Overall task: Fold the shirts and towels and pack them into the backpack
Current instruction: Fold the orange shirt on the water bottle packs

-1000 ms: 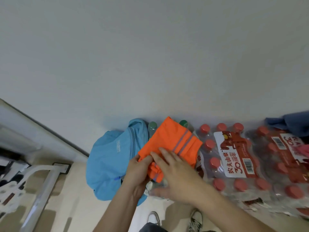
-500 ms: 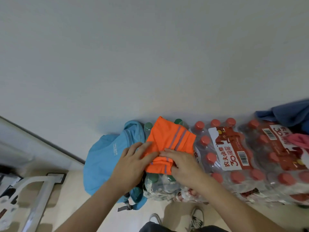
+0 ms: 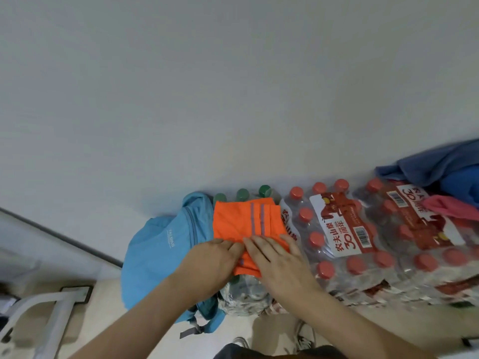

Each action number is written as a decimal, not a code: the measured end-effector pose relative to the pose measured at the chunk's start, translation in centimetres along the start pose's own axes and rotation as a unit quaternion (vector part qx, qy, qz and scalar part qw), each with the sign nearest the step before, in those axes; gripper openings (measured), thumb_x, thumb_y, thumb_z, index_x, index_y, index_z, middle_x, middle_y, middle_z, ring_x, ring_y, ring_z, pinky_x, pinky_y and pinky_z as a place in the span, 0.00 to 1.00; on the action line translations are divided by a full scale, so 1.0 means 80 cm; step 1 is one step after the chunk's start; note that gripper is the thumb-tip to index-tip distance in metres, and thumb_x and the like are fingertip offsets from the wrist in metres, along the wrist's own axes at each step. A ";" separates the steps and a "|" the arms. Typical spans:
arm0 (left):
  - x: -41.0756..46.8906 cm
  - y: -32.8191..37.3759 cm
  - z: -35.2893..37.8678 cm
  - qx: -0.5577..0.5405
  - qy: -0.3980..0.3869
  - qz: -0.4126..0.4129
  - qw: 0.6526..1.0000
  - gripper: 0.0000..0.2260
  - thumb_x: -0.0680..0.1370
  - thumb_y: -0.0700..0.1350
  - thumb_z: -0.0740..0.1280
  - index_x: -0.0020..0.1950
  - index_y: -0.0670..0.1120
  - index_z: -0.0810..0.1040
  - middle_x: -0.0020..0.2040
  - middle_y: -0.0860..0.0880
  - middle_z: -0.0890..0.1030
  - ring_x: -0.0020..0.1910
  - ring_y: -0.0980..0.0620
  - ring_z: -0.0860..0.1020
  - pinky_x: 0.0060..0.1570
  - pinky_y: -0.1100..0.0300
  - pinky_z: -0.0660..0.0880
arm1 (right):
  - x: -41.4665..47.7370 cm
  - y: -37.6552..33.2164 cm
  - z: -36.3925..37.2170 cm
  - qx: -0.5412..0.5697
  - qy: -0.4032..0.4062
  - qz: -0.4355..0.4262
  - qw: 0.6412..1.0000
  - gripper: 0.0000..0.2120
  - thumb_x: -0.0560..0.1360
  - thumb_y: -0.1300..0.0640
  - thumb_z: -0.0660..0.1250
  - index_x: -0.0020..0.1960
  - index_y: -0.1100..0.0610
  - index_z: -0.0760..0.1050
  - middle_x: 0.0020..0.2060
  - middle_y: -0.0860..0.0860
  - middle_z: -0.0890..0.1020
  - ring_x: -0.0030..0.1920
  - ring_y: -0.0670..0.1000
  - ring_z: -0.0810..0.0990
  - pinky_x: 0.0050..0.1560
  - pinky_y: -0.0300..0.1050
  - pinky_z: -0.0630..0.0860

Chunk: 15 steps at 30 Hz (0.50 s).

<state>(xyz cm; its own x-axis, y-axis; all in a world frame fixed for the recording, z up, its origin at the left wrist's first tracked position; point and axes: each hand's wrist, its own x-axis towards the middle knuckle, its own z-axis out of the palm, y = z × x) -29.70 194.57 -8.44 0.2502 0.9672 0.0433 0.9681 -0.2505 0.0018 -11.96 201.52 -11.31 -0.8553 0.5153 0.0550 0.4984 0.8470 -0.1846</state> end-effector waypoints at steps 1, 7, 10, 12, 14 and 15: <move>-0.002 -0.001 0.001 -0.050 -0.022 -0.013 0.998 0.16 0.70 0.48 0.54 0.49 0.46 0.78 0.38 0.50 0.79 0.34 0.49 0.78 0.33 0.60 0.74 | -0.002 0.004 0.005 -0.001 0.013 -0.004 1.000 0.28 0.69 0.52 0.63 0.68 0.52 0.66 0.58 0.48 0.80 0.57 0.50 0.80 0.62 0.51 0.64; -0.008 -0.016 -0.021 -0.360 -0.103 -0.142 0.916 0.13 0.73 0.48 0.69 0.52 0.61 0.72 0.41 0.60 0.79 0.40 0.60 0.76 0.42 0.63 0.72 | 0.027 0.027 -0.044 0.162 -0.137 -0.001 0.977 0.09 0.74 0.56 0.62 0.53 0.51 0.74 0.45 0.47 0.79 0.46 0.51 0.78 0.45 0.49 0.74; -0.002 -0.013 -0.021 -0.380 -0.100 -0.181 0.902 0.24 0.70 0.51 0.74 0.60 0.65 0.68 0.44 0.67 0.78 0.43 0.67 0.76 0.45 0.69 0.72 | 0.062 0.037 -0.063 0.202 -0.212 0.024 0.956 0.02 0.74 0.59 0.61 0.42 0.55 0.72 0.37 0.50 0.77 0.38 0.51 0.74 0.38 0.48 0.70; 0.004 -0.010 -0.010 -0.404 -0.041 -0.219 0.887 0.17 0.72 0.50 0.73 0.54 0.66 0.71 0.41 0.67 0.78 0.40 0.66 0.76 0.42 0.67 0.72 | 0.081 0.039 -0.067 0.241 -0.252 0.037 0.936 0.05 0.74 0.60 0.61 0.40 0.58 0.71 0.33 0.51 0.73 0.35 0.49 0.71 0.34 0.45 0.66; 0.008 -0.009 -0.001 -0.478 0.022 -0.289 0.829 0.11 0.74 0.47 0.71 0.52 0.61 0.76 0.42 0.61 0.82 0.41 0.61 0.79 0.45 0.61 0.75 | 0.094 0.044 -0.073 0.287 -0.267 0.049 0.919 0.04 0.75 0.57 0.64 0.42 0.55 0.71 0.35 0.48 0.74 0.38 0.47 0.73 0.35 0.38 0.67; 0.009 -0.010 0.003 -0.535 0.042 -0.322 0.780 0.10 0.75 0.45 0.70 0.54 0.56 0.78 0.45 0.56 0.83 0.44 0.58 0.81 0.47 0.59 0.77 | 0.097 0.048 -0.077 0.306 -0.272 0.047 0.911 0.06 0.74 0.53 0.68 0.48 0.53 0.73 0.41 0.45 0.76 0.43 0.45 0.75 0.41 0.36 0.71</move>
<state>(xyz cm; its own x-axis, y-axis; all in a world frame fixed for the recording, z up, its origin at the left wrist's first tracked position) -30.26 195.50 -8.65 -0.3283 0.9123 -0.2450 0.3161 0.3505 0.8816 -15.80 209.57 -5.57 -0.8393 0.3006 -0.4530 0.5435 0.4858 -0.6846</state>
